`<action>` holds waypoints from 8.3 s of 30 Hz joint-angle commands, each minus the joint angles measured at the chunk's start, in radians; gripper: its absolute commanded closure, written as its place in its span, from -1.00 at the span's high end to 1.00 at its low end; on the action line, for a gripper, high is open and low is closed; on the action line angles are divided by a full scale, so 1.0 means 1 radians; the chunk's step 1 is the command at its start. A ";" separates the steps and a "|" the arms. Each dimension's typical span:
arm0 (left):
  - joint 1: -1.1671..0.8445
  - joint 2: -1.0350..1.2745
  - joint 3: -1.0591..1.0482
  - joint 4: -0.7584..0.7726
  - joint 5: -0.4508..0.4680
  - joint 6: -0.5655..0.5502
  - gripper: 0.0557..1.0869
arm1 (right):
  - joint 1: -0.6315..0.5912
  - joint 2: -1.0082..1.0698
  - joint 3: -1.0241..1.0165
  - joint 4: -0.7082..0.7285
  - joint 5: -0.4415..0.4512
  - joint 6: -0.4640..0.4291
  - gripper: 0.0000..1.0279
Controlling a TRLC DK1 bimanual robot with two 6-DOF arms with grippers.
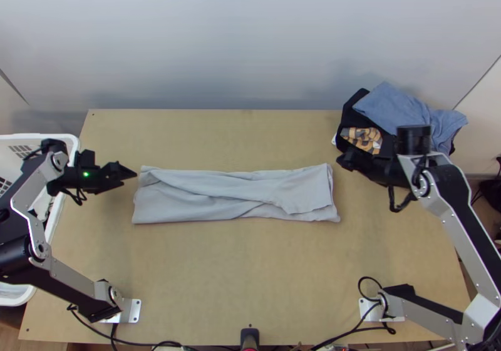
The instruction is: Fold the t-shirt
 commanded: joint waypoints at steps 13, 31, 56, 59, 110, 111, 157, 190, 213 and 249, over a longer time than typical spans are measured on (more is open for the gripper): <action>-0.071 0.054 -0.185 0.165 0.024 0.054 0.90 | -0.231 -0.044 0.041 -0.071 -0.487 0.083 0.91; -0.345 -0.026 -0.211 0.301 -0.016 -0.118 -0.93 | -0.216 -0.061 -0.016 -0.073 -0.487 0.067 0.91; -0.183 -0.251 0.391 -0.395 -0.117 0.020 -0.93 | -0.191 -0.130 -0.217 0.004 -0.487 0.018 0.91; -0.386 -0.247 0.405 -0.384 -0.121 -0.110 -0.93 | -0.193 -0.133 -0.214 0.004 -0.487 0.014 0.91; -0.865 0.093 0.668 -0.128 -0.240 -0.294 0.91 | 0.303 0.284 -0.119 0.157 -0.211 0.067 0.91; -0.851 0.074 0.655 -0.131 -0.240 -0.294 0.91 | 0.324 0.325 -0.094 0.157 -0.179 0.066 0.91; -0.519 -0.253 0.339 -0.151 -0.243 -0.210 0.91 | 0.539 0.985 0.474 0.362 -0.315 0.133 0.91; -0.372 -0.368 0.131 -0.053 -0.238 -0.150 0.91 | -0.352 0.436 0.628 0.339 -0.841 0.199 -0.94; -0.374 -0.377 0.128 -0.039 -0.238 -0.147 0.91 | -0.568 0.743 0.872 0.326 -0.969 0.198 -0.94; -0.374 -0.372 0.139 -0.010 -0.232 -0.141 0.91 | -0.713 0.770 0.859 -0.159 -0.344 -0.180 0.93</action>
